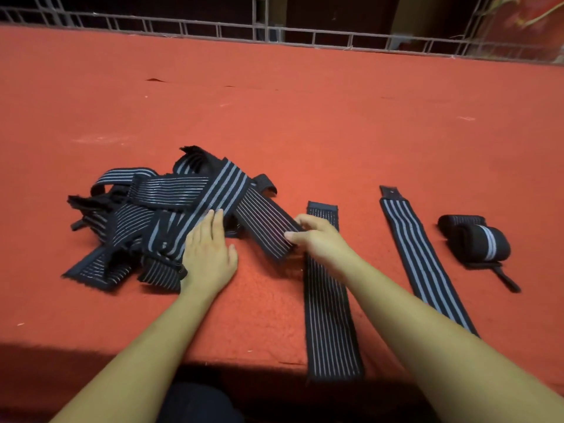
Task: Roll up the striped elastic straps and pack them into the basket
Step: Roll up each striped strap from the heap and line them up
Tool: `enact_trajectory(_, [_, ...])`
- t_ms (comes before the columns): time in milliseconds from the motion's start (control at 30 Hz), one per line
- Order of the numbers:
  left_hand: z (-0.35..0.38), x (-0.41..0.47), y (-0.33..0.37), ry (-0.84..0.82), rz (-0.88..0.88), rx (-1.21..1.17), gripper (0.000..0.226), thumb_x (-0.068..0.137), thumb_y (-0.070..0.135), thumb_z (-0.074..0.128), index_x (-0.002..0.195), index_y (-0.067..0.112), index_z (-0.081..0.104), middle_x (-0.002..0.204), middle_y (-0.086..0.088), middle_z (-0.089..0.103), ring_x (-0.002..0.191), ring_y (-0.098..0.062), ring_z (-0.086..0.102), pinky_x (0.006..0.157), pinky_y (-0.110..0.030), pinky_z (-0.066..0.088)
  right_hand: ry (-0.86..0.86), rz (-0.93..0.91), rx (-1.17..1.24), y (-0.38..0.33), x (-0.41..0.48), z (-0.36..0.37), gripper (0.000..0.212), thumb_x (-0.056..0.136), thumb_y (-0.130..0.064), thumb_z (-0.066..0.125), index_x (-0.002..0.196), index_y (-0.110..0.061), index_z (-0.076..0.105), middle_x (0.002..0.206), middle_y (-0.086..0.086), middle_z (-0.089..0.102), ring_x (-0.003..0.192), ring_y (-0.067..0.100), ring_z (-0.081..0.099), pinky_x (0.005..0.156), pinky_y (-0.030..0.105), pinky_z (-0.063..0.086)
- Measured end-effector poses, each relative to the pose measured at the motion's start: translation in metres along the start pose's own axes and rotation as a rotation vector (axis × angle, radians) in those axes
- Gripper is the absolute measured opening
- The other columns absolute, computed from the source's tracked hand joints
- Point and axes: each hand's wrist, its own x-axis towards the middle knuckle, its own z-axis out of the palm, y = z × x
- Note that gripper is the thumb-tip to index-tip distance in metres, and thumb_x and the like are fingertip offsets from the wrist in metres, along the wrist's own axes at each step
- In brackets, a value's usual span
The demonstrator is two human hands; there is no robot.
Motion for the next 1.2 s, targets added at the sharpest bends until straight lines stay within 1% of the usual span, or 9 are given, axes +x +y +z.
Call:
enact_trajectory(133, [-0.004, -0.002, -0.001, 0.021, -0.018, -0.114, 0.072, 0.085, 0.021, 0.065, 0.148, 0.003, 0.035, 0.142, -0.02, 0.051, 0.13, -0.037, 0.049, 0.11, -0.05, 0.038, -0.036, -0.105, 0.075, -0.008, -0.043, -0.042, 0.009, 0.075, -0.002, 0.063, 0.073, -0.005, 0.055, 0.121, 0.008, 0.065, 0.1, 0.017, 0.063, 0.085, 0.032, 0.048])
enact_trajectory(267, [-0.012, -0.005, 0.017, -0.011, 0.072, -0.382, 0.063, 0.088, 0.026, 0.055, 0.146, 0.007, 0.039, 0.142, -0.013, 0.048, 0.133, -0.03, 0.044, 0.115, -0.036, 0.03, -0.09, -0.109, 0.317, -0.02, -0.077, -0.066, 0.007, 0.072, 0.002, 0.049, 0.076, 0.002, 0.055, 0.129, 0.01, 0.067, 0.102, 0.023, 0.066, 0.073, 0.029, 0.053])
enact_trajectory(467, [-0.035, -0.008, 0.094, -0.395, 0.544, -0.754, 0.083, 0.084, 0.043, 0.065, 0.153, 0.028, 0.021, 0.16, 0.013, 0.023, 0.152, -0.009, 0.017, 0.123, -0.021, 0.01, -0.087, -0.054, 0.657, -0.034, -0.085, -0.077, 0.013, 0.076, -0.008, 0.051, 0.085, 0.002, 0.052, 0.13, 0.038, 0.055, 0.12, 0.055, 0.053, 0.104, 0.059, 0.042])
enact_trajectory(600, [-0.053, 0.003, 0.127, -0.37, 0.576, -0.745, 0.044, 0.079, 0.045, 0.071, 0.119, 0.028, 0.061, 0.108, 0.012, 0.057, 0.104, -0.008, 0.052, 0.095, -0.036, 0.043, -0.03, -0.128, 0.61, -0.051, -0.09, -0.081, 0.009, 0.083, -0.006, 0.045, 0.078, -0.007, 0.053, 0.089, 0.029, 0.067, 0.086, 0.039, 0.065, 0.08, 0.043, 0.052])
enact_trajectory(667, [-0.061, 0.008, 0.134, -0.387, 0.579, -0.677, 0.026, 0.074, 0.046, 0.075, 0.086, 0.033, 0.056, 0.085, 0.015, 0.05, 0.083, -0.007, 0.05, 0.078, -0.037, 0.043, -0.013, -0.193, 0.568, -0.061, -0.094, -0.088, 0.017, 0.084, -0.004, 0.043, 0.071, -0.01, 0.052, 0.069, 0.019, 0.061, 0.069, 0.032, 0.06, 0.07, 0.04, 0.05])
enact_trajectory(800, [-0.066, 0.011, 0.12, -0.58, 0.443, -0.736, 0.03, 0.075, 0.041, 0.083, 0.082, 0.032, 0.055, 0.075, 0.016, 0.056, 0.07, -0.001, 0.053, 0.066, -0.029, 0.043, 0.133, -0.183, 0.602, -0.07, -0.099, -0.107, 0.024, 0.08, -0.009, 0.043, 0.059, -0.021, 0.043, 0.055, 0.005, 0.041, 0.051, 0.02, 0.04, 0.053, 0.032, 0.026])
enact_trajectory(933, [-0.071, 0.014, 0.101, -0.547, 0.371, -0.683, 0.018, 0.085, 0.026, 0.076, 0.081, 0.019, 0.06, 0.074, 0.009, 0.059, 0.069, -0.002, 0.054, 0.069, -0.031, 0.042, 0.335, -0.204, -0.005, -0.058, -0.098, -0.113, 0.018, 0.079, -0.026, 0.062, 0.067, -0.023, 0.05, 0.06, -0.001, 0.051, 0.056, 0.018, 0.043, 0.053, 0.031, 0.026])
enact_trajectory(1067, [-0.084, 0.018, 0.113, -0.381, 0.423, -0.67, 0.02, 0.085, 0.034, 0.068, 0.085, 0.015, 0.062, 0.079, 0.0, 0.062, 0.079, -0.016, 0.06, 0.074, -0.034, 0.044, 0.034, -0.138, -0.754, -0.037, -0.1, -0.092, 0.057, 0.071, -0.062, 0.077, 0.115, -0.032, 0.057, 0.093, -0.006, 0.065, 0.082, 0.013, 0.061, 0.071, 0.032, 0.049])
enact_trajectory(1200, [-0.082, 0.013, 0.106, -0.384, 0.366, -0.631, 0.024, 0.083, 0.04, 0.071, 0.082, 0.018, 0.061, 0.075, 0.003, 0.063, 0.075, -0.013, 0.06, 0.072, -0.035, 0.045, 0.015, -0.208, -0.712, -0.035, -0.093, -0.081, 0.006, 0.089, -0.023, 0.071, 0.086, -0.018, 0.069, 0.077, -0.003, 0.07, 0.069, 0.008, 0.063, 0.068, 0.033, 0.051])
